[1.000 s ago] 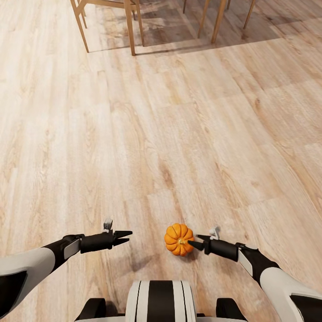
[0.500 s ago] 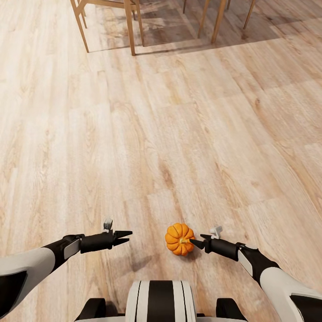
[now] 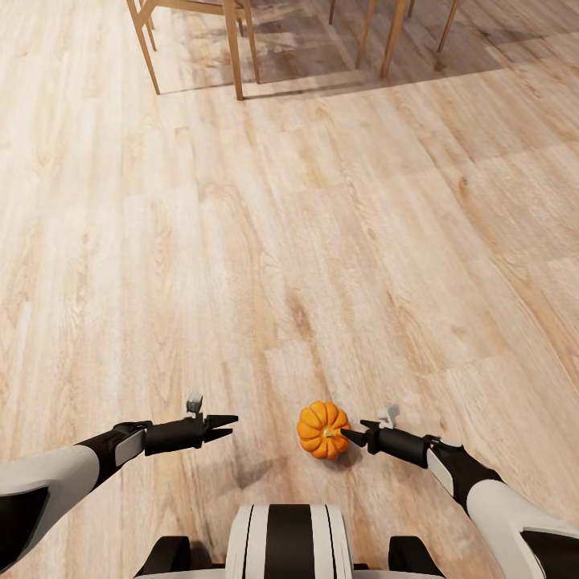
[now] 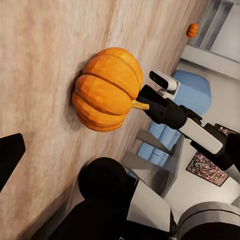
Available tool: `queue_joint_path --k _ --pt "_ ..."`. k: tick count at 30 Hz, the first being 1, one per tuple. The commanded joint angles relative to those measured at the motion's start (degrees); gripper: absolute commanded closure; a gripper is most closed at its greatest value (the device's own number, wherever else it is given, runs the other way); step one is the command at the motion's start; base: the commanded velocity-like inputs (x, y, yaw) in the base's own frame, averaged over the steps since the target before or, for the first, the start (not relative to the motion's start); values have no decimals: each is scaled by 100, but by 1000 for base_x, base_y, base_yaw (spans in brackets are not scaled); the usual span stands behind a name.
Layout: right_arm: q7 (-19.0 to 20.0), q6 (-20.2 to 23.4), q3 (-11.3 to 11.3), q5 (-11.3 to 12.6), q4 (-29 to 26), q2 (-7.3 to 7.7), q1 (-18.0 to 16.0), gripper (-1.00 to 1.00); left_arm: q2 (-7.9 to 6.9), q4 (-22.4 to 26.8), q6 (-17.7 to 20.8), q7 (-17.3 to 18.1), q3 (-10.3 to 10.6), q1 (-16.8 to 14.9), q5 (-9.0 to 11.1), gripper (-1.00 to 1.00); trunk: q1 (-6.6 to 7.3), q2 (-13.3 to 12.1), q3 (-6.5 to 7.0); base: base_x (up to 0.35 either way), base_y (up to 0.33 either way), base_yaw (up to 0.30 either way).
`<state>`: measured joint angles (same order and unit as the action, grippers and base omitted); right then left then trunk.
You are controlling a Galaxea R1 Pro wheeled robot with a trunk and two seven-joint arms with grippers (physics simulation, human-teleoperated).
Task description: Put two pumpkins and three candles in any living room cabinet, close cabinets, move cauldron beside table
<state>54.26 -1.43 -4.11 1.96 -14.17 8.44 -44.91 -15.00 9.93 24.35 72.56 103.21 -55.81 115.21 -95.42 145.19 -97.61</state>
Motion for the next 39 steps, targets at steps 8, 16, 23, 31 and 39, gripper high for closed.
queue_joint_path --k 8,16,23,31,39 --pt "336 30 -46 -20 -291 0 8 -100 2 0 0 -5 -1 0 1 -100 -1 0 0 0 0 0" --pt "317 43 -46 -20 -296 0 8 -100 2 0 0 -5 -1 0 1 -100 -1 0 -8 0 0 49" --pt "313 32 -46 -20 -296 0 8 -100 -2 0 0 -5 1 0 1 -100 -1 0 -11 0 0 30" --pt "272 38 -46 -20 -276 -17 8 -100 0 0 0 -5 1 0 1 -100 -1 0 -11 0 0 1" --pt "253 45 -46 -51 -277 -130 8 -100 -1 0 0 -5 -2 0 1 -100 -1 0 -44 0 0 104"
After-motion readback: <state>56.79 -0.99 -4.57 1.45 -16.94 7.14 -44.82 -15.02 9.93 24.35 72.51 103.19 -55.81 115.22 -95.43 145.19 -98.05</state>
